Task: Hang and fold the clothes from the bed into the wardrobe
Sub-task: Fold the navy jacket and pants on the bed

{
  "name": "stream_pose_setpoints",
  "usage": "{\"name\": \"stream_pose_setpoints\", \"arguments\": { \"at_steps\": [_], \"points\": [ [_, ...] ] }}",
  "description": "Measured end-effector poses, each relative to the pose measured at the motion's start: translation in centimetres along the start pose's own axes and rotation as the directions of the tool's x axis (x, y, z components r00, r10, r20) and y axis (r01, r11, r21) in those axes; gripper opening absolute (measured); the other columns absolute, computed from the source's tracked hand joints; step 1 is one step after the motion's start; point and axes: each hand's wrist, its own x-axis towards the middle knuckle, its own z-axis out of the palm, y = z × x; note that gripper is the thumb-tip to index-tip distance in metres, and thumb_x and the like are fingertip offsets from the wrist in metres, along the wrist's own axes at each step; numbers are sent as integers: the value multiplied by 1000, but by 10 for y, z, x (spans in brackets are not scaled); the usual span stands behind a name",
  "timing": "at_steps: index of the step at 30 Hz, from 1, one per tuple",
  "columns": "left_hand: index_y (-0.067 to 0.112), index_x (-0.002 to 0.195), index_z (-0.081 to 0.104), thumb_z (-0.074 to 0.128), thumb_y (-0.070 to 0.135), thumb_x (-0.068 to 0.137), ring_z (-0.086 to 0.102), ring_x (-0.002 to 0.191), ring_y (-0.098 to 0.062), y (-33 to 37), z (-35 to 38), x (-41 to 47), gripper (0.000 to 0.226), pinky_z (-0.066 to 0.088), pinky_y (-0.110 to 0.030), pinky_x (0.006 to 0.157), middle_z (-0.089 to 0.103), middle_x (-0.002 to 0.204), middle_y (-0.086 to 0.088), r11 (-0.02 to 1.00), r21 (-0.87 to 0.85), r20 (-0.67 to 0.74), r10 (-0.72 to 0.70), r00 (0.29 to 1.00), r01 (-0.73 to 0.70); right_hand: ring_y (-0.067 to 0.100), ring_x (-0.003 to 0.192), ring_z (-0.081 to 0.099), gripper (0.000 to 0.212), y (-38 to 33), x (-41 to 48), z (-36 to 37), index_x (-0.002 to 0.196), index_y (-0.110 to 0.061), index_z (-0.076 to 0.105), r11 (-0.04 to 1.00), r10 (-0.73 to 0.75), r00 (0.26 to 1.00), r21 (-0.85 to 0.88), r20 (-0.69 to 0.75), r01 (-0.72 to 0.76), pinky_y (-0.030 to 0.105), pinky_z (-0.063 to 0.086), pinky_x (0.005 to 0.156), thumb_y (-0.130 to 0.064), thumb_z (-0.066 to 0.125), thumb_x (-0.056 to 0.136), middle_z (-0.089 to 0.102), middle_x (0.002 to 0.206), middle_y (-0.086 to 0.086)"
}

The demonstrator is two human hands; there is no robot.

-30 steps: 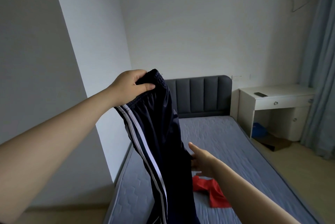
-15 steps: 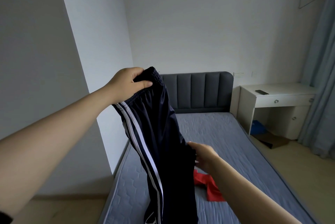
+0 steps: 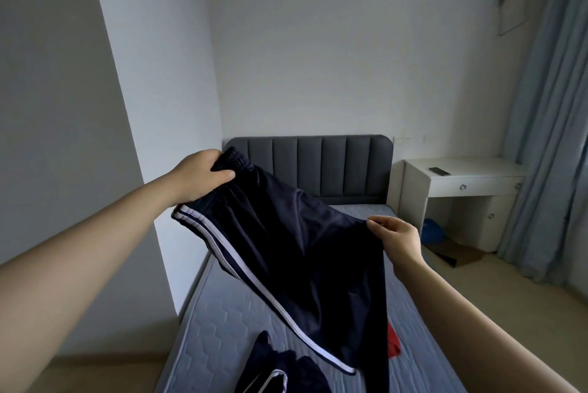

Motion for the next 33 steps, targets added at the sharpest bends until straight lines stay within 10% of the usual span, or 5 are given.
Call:
{"name": "stream_pose_setpoints", "arguments": {
  "at_steps": [7, 20, 24, 30, 33],
  "points": [
    [22, 79, 64, 60, 69, 70, 58, 66, -6, 13, 9, 1, 49, 42, -24, 61, 63, 71, 9, 994, -78, -151, 67, 986, -79, 22, 95, 66, 8, -8, -1, -20, 91, -19, 70, 998, 37, 994, 53, 105, -43, 35, 54, 87, -16, 71, 85, 71, 99, 7],
    [16, 95, 63, 66, 13, 86, 63, 90, -20, 46, 27, 11, 10, 45, -30, 81, 68, 92, 2, 975, -81, -104, 197, 975, -205, 16, 81, 68, 9, 1, -6, -56, 88, -13, 74, 980, -69, 993, -182, 93, 85, 21, 52, 64, -21, 72, 84, 73, 84, 4],
    [8, 106, 62, 59, 26, 91, 63, 100, -27, 59, 37, 11, 23, 47, -44, 93, 68, 105, -10, 983, -75, -65, 162, 985, -167, 21, 87, 70, 14, 3, -10, -79, 98, -8, 72, 984, 40, 960, -176, 277, 10, 24, 55, 73, -12, 70, 85, 74, 92, 9],
    [3, 88, 65, 63, 76, 57, 56, 65, -17, 107, 65, 4, 79, 45, -32, 63, 62, 73, -13, 990, -33, -14, 135, 991, -135, 22, 85, 68, 7, 29, -15, -121, 95, -12, 70, 971, 79, 966, -238, 248, -18, 28, 55, 74, -11, 66, 89, 72, 90, 9],
    [10, 78, 68, 75, 67, 55, 64, 70, -23, 132, 81, 3, 62, 52, -38, 69, 68, 77, -12, 991, 4, 38, 135, 990, -136, 22, 85, 67, 6, 47, -14, -149, 94, -14, 68, 963, 81, 969, -268, 232, -17, 28, 53, 72, -15, 62, 92, 70, 90, 8]
  ]
}}
